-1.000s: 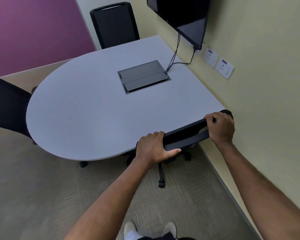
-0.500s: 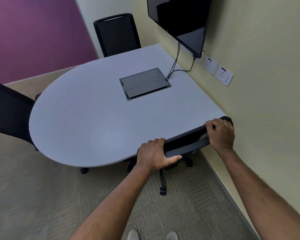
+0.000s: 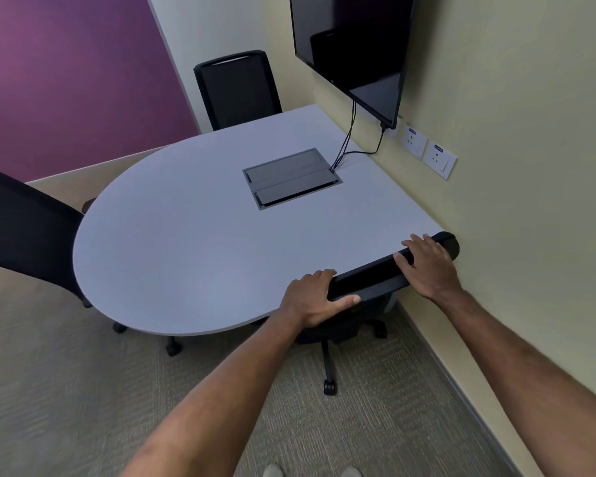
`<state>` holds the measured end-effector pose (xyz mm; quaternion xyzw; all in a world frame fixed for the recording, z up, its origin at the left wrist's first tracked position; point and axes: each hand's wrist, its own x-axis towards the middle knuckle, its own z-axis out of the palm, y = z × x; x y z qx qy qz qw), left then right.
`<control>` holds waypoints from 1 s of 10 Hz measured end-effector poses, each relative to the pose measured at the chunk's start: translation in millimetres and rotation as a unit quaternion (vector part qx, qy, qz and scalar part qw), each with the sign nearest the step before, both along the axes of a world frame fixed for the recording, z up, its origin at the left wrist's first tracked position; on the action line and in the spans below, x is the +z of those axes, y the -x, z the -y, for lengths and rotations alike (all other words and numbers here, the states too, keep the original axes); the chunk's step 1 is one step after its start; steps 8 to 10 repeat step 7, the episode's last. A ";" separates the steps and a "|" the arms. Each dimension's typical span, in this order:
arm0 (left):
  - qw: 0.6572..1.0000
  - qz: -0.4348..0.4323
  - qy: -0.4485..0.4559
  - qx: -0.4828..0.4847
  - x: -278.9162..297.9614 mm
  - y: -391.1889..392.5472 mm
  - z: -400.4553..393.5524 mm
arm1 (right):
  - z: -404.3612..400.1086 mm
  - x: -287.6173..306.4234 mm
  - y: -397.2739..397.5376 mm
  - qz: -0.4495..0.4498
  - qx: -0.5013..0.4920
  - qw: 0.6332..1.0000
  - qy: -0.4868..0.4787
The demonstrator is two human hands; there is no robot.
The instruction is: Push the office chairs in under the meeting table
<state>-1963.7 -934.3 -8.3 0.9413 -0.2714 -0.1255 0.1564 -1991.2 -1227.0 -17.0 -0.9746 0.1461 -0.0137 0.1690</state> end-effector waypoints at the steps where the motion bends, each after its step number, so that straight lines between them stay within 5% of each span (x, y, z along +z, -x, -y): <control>1: 1.000 -0.022 0.006 0.003 5.0 -4.3 -7.8 | -11.3 4.0 6.7 -0.009 0.003 1.000 0.006; 5: 0.985 0.099 -0.136 0.049 24.3 -10.3 -72.1 | -69.2 22.4 28.1 -0.058 0.033 0.997 0.048; 10: 0.973 0.160 -0.160 0.050 46.2 -26.1 -90.8 | -81.8 30.4 27.9 -0.080 0.053 0.992 0.086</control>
